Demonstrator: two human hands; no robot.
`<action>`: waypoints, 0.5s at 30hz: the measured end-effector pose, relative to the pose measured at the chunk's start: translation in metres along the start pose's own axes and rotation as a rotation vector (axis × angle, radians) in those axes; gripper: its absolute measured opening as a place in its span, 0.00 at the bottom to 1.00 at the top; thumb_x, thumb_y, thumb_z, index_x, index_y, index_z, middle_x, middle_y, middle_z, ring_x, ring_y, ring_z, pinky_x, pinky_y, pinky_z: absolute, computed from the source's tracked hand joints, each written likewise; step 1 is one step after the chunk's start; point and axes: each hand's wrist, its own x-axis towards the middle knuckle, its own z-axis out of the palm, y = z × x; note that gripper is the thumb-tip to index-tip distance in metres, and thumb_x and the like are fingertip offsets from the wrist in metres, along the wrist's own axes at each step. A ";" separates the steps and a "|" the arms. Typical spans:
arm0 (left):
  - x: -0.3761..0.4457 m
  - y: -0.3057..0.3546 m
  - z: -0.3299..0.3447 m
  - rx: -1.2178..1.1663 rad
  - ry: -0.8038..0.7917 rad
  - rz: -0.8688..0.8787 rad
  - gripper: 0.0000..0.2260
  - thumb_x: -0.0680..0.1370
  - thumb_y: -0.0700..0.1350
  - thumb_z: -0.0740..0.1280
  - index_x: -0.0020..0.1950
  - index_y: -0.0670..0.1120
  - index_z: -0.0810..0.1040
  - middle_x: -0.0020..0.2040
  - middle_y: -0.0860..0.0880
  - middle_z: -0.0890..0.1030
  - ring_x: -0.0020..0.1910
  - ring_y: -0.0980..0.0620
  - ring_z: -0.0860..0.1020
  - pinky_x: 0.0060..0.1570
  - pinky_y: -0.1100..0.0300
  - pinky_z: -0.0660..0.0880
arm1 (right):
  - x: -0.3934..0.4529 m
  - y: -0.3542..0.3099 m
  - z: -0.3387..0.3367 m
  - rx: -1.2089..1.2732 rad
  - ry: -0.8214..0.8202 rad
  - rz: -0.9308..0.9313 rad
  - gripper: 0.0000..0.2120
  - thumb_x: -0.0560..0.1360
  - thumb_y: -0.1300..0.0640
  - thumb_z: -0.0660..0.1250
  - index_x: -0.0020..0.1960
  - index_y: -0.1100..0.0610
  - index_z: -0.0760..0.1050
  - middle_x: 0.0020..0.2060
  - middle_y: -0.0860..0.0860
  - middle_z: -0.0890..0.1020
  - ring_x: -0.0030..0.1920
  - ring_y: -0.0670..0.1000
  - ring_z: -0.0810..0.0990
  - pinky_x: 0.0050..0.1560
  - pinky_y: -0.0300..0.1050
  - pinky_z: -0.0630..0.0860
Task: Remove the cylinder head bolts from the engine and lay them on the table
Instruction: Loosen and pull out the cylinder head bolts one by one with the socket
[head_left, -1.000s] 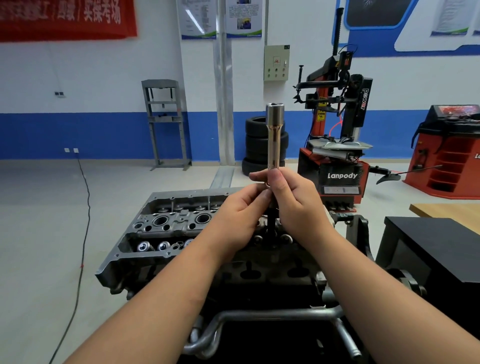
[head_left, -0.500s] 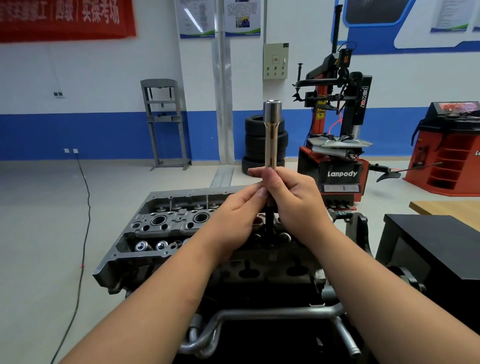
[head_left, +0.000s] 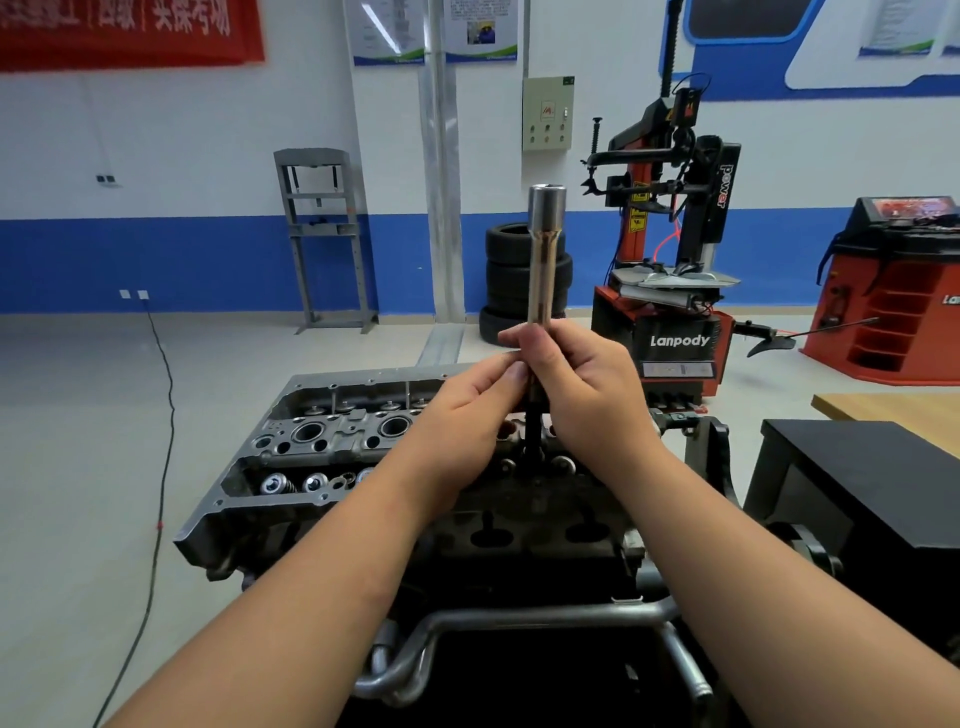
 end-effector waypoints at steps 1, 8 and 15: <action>0.000 0.000 -0.001 0.000 -0.006 -0.011 0.12 0.87 0.52 0.57 0.63 0.61 0.80 0.59 0.58 0.86 0.61 0.60 0.82 0.58 0.59 0.77 | 0.000 0.001 0.000 -0.012 -0.023 0.010 0.14 0.81 0.49 0.61 0.53 0.55 0.82 0.41 0.43 0.84 0.45 0.42 0.82 0.43 0.32 0.75; 0.003 -0.005 -0.001 0.006 0.055 0.054 0.12 0.80 0.55 0.71 0.61 0.53 0.81 0.54 0.50 0.87 0.56 0.52 0.85 0.56 0.57 0.82 | -0.001 -0.006 0.003 0.052 -0.009 -0.033 0.11 0.75 0.45 0.70 0.50 0.52 0.77 0.43 0.49 0.82 0.46 0.52 0.83 0.47 0.46 0.81; 0.002 -0.003 -0.001 -0.017 0.011 0.034 0.10 0.84 0.52 0.65 0.64 0.57 0.81 0.58 0.55 0.86 0.60 0.58 0.83 0.53 0.66 0.79 | 0.000 -0.003 0.001 0.001 0.036 -0.033 0.07 0.80 0.50 0.65 0.48 0.52 0.80 0.38 0.40 0.83 0.43 0.43 0.82 0.43 0.34 0.76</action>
